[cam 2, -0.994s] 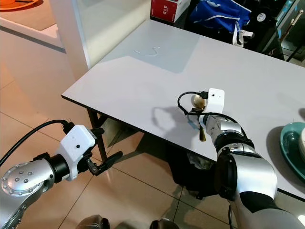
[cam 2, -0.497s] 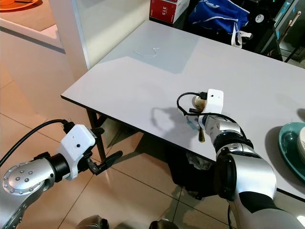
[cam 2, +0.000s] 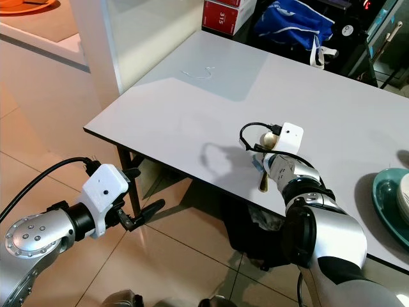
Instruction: Setting the table
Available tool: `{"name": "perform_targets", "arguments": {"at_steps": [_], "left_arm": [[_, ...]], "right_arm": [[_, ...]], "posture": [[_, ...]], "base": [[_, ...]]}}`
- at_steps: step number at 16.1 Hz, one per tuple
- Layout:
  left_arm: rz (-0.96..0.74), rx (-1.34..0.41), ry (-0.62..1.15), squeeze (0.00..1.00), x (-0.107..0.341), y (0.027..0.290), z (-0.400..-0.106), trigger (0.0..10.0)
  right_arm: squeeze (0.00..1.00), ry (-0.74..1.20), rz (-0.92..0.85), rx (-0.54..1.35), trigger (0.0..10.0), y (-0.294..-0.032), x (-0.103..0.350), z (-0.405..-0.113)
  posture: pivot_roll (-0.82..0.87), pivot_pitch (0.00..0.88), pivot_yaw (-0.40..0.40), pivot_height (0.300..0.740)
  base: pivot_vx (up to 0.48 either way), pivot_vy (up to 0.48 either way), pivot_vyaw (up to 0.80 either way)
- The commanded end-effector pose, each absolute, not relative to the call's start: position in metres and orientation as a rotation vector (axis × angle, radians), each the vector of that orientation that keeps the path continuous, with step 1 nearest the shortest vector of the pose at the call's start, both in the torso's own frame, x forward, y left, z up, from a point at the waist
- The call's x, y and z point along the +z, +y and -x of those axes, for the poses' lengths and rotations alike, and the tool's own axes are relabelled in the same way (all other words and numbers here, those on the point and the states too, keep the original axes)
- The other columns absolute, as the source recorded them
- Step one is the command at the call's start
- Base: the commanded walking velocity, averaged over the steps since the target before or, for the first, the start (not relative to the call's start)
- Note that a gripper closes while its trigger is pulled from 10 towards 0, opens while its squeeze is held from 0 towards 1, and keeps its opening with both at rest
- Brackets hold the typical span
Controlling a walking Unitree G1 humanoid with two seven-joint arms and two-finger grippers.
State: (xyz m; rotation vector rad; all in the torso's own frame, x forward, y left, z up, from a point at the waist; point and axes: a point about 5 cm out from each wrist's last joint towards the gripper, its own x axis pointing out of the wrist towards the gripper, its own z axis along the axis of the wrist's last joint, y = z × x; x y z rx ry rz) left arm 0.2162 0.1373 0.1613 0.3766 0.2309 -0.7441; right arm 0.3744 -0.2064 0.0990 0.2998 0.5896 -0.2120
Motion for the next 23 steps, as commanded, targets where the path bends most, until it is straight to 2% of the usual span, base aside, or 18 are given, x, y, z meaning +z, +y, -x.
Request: {"name": "perform_targets", "arguments": {"at_steps": [1,3,4,5,7,8,13,14,15,17,18,19,20,22,23], "left_arm": [[-0.374,-0.751,0.224,0.00,0.162,0.135,-0.216,10.0],[-0.372,-0.753,0.223,0.00,0.161,0.135,-0.216,10.0],[-0.371,-0.753,0.223,0.00,0.161,0.134,-0.216,10.0],[-0.371,-0.754,0.223,0.00,0.161,0.134,-0.216,10.0],[-0.371,-0.752,0.222,0.00,0.161,0.134,-0.218,10.0],[-0.372,-0.752,0.222,0.00,0.161,0.134,-0.218,10.0],[-0.375,-0.753,0.211,0.00,0.162,0.134,-0.222,10.0],[-0.376,-0.753,0.208,0.00,0.162,0.134,-0.223,10.0],[-0.383,-0.745,0.196,0.00,0.163,0.134,-0.224,10.0],[-0.379,-0.719,0.197,0.00,0.163,0.136,-0.226,10.0],[-0.380,-0.594,0.182,0.00,0.161,0.138,-0.238,10.0],[-0.380,-0.594,0.182,0.00,0.161,0.138,-0.238,10.0],[-0.378,-0.487,0.147,0.00,0.161,0.137,-0.249,10.0],[-0.387,-0.266,0.080,0.00,0.167,0.141,-0.266,10.0],[-0.385,-0.242,0.071,0.00,0.166,0.142,-0.267,10.0]], "right_arm": [[0.00,0.660,-0.284,-0.236,0.0,-0.208,0.085,-0.365],[0.00,0.658,-0.228,-0.218,0.0,-0.209,0.086,-0.366],[0.00,0.655,-0.217,-0.215,3.5,-0.208,0.086,-0.367],[0.00,0.649,-0.205,-0.214,10.0,-0.208,0.087,-0.367],[0.00,0.628,-0.224,-0.217,10.0,-0.207,0.089,-0.369],[1.00,0.630,-0.215,-0.224,10.0,-0.208,0.089,-0.369],[1.00,0.594,-0.287,-0.265,10.0,-0.210,0.098,-0.373],[0.79,0.582,-0.288,-0.275,10.0,-0.212,0.101,-0.374],[0.00,0.530,-0.271,-0.286,10.0,-0.217,0.113,-0.380],[0.00,0.472,-0.260,-0.268,10.0,-0.218,0.125,-0.386],[0.00,0.281,-0.214,-0.204,10.0,-0.220,0.153,-0.397],[0.00,0.281,-0.214,-0.204,10.0,-0.220,0.153,-0.397],[0.00,0.174,-0.121,-0.166,10.0,-0.220,0.164,-0.399],[0.00,0.072,0.029,-0.069,10.0,-0.202,0.154,-0.384],[0.00,0.013,0.043,-0.007,10.0,-0.186,0.148,-0.365]], "posture": [[0.14,0.054,-0.108,0.740],[0.14,0.054,-0.108,0.740],[0.14,0.054,-0.108,0.740],[0.13,0.050,-0.108,0.740],[0.13,0.047,-0.108,0.740],[0.13,0.046,-0.108,0.740],[0.13,0.017,-0.105,0.740],[0.12,0.009,-0.106,0.740],[0.12,0.000,-0.110,0.740],[0.11,0.000,-0.106,0.740],[0.10,0.000,-0.105,0.740],[0.10,0.000,-0.105,0.740],[0.09,0.000,-0.104,0.740],[0.07,0.000,-0.099,0.740],[0.07,0.000,-0.098,0.740]], "base": [[0.000,0.000,0.00],[0.000,0.000,0.00],[0.000,0.000,0.00],[0.000,0.000,0.00],[0.000,0.000,0.00],[0.000,0.000,0.00],[0.000,0.000,0.00],[0.000,0.000,0.00],[0.000,0.000,0.00],[0.000,0.000,0.00],[0.000,0.000,0.00],[0.000,0.000,0.00],[0.000,0.480,0.00],[0.000,0.480,0.00],[0.000,0.480,0.00]]}}
